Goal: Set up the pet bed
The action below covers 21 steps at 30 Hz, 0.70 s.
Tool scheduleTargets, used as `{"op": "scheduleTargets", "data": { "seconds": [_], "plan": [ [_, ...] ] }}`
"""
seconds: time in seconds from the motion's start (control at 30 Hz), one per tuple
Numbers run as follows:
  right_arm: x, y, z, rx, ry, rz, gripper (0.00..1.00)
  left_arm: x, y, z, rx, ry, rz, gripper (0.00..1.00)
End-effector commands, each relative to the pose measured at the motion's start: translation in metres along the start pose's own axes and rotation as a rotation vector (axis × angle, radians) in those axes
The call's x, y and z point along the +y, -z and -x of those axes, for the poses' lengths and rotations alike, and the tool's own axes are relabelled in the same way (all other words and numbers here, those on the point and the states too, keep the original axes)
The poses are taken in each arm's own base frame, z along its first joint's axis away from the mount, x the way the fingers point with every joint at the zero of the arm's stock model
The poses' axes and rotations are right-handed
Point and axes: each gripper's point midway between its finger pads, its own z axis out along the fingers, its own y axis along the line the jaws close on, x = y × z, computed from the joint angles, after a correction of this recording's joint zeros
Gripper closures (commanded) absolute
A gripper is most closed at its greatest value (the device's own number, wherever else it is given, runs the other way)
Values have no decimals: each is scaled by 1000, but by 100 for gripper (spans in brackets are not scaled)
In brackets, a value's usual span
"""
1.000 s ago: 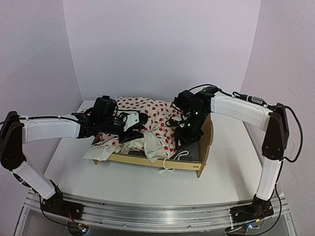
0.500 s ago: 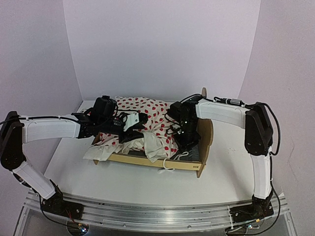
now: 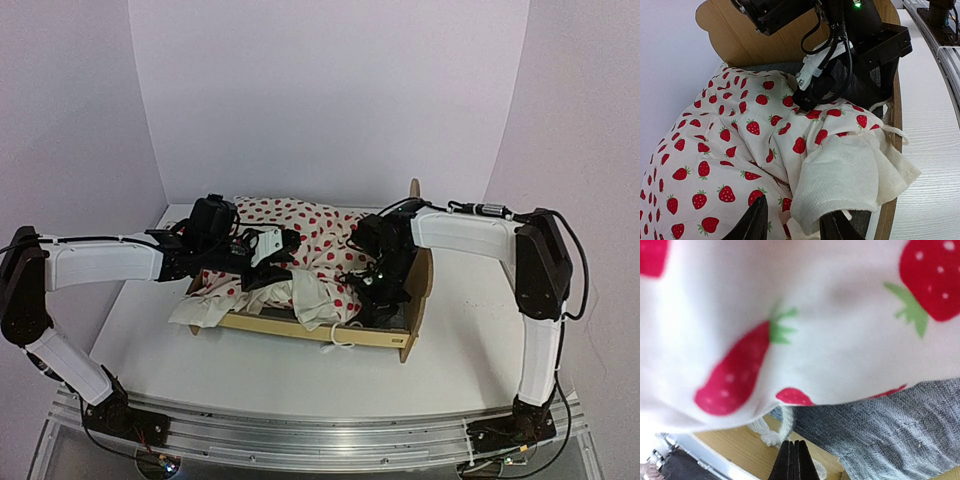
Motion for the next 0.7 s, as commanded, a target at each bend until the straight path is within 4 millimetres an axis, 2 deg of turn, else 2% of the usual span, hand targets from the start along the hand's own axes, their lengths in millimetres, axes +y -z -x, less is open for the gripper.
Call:
{"op": "scheduleTargets", "data": {
  "seconds": [0.0, 0.13, 0.3, 0.43, 0.53, 0.67],
  "plan": [
    [9, -10, -20, 99, 4, 72, 100, 11, 8, 19, -59, -40, 36, 63],
    [-11, -27, -8, 111, 11, -25, 100, 11, 9, 21, -59, -46, 37, 63],
    [-25, -31, 8, 84, 27, -116, 100, 12, 11, 24, -65, -44, 38, 63],
    [-40, -31, 3, 107, 33, -198, 97, 13, 13, 31, -82, -36, 36, 63],
    [-36, -13, -2, 89, 60, -202, 91, 15, 14, 34, -88, -35, 35, 62],
    [-6, 37, 9, -64, 105, -125, 79, 13, 13, 35, -95, -34, 21, 59]
  ]
}}
